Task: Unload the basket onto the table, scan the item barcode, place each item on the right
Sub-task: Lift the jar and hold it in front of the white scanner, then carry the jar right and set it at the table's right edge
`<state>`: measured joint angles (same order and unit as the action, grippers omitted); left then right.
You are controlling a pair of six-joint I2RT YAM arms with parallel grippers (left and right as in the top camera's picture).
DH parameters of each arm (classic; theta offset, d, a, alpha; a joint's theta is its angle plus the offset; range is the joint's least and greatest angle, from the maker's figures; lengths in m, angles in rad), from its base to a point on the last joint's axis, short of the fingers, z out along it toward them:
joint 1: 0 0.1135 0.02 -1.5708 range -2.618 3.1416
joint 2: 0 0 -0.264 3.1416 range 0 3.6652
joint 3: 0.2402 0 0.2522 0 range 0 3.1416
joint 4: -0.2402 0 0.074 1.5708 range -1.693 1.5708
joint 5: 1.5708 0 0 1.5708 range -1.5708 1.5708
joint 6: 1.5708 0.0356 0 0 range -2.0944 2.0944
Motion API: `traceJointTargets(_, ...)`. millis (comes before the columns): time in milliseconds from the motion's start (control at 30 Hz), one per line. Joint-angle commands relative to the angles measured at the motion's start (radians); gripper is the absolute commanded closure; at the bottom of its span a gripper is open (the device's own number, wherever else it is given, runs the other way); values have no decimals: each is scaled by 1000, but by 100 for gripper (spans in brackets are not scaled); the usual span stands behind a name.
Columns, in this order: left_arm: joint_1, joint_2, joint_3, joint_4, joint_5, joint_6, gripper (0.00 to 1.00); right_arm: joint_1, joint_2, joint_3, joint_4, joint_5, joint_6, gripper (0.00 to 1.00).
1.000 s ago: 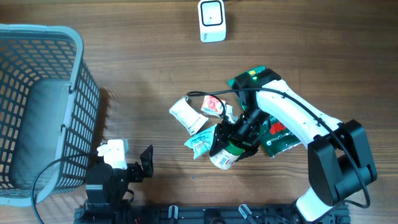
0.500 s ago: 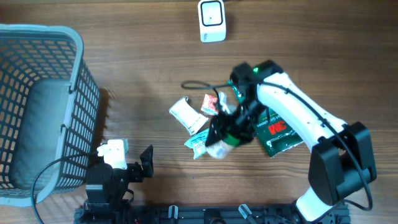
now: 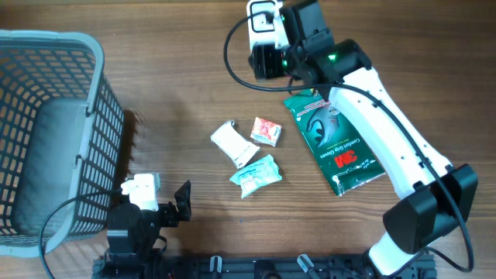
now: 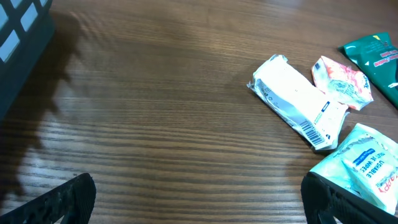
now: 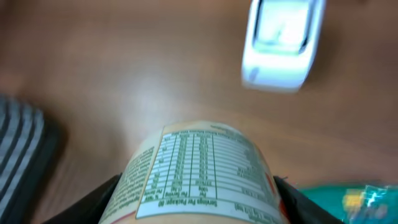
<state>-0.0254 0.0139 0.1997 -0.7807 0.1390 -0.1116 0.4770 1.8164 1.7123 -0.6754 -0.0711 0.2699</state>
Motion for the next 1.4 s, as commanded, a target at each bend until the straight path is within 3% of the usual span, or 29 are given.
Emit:
traceJointTargets(0,-3,-7,-5,2,-2,-9,0,3,52,-5,157,182,19,43)
traceJointTargets(433,-3,-7,-5,2,-2,-9,0,3,438,-5,982,346,-258,42)
traceJointTargets(633,-3,-7,-5,2,-2,-9,0,-8,534,-5,1172,370,-304,41)
traceJointTargets(1000,-3,-7,-5,2,-2,-9,0,-66,497,5,1153,423,-294,39)
traceJointTargets(1167,-3,-7,-5,2,-2,-9,0,-151,370,5,948,439,-293,39)
traceJointTargets(1367,-3,-7,-5,2,-2,-9,0,-368,313,4,597,599,-293,39)
